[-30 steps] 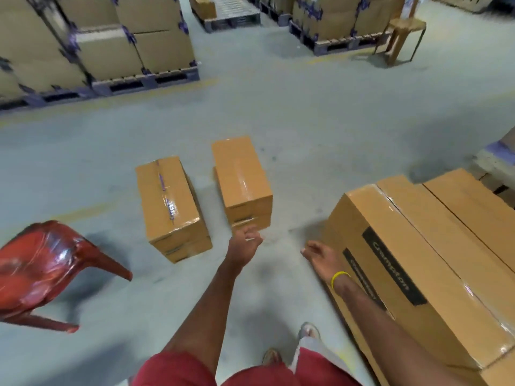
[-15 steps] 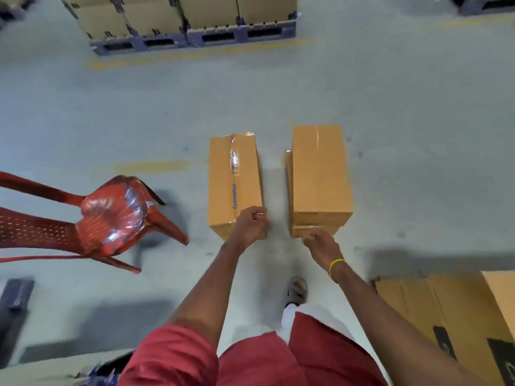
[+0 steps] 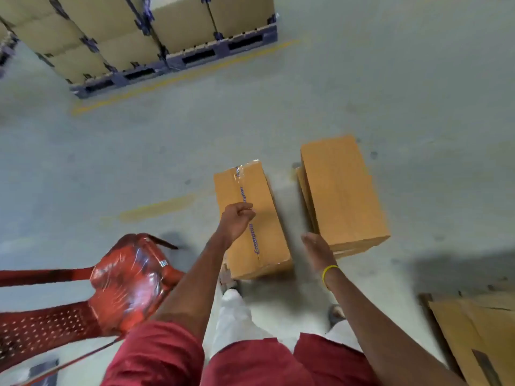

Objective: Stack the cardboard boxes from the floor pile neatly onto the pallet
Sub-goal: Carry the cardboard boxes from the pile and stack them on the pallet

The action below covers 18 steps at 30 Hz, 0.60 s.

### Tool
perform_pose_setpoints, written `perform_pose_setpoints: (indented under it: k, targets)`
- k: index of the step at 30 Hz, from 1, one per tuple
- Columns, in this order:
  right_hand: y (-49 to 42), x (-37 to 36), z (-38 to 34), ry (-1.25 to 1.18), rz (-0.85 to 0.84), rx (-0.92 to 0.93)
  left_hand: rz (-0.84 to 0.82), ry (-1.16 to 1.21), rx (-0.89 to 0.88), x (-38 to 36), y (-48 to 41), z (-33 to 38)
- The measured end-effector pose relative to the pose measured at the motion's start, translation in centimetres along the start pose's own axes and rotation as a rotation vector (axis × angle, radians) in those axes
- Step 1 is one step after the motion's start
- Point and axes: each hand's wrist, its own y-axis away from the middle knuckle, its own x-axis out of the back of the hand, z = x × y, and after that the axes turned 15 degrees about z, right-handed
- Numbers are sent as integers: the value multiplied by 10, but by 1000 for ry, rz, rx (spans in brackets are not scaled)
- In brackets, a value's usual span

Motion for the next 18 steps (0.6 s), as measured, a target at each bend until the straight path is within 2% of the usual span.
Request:
perform_pose_setpoints:
  k: [2, 5, 8, 11, 18]
  targets:
    - [-10, -23, -6, -96, 44, -48, -33, -28, -29, 7, -49, 1]
    - [-16, -57, -12, -239, 225, -205, -122, -85, -80, 13, -125, -4]
    - [-14, -105, -11, -393, 446, -405, -292, -176, -147, 11, -200, -3]
    - [-1, -157, 12, -547, 570, -598, -395, -257, -189, 18, -242, -4]
    - [23, -267, 65, -755, 740, -822, -425, -368, -238, 8, -337, -36]
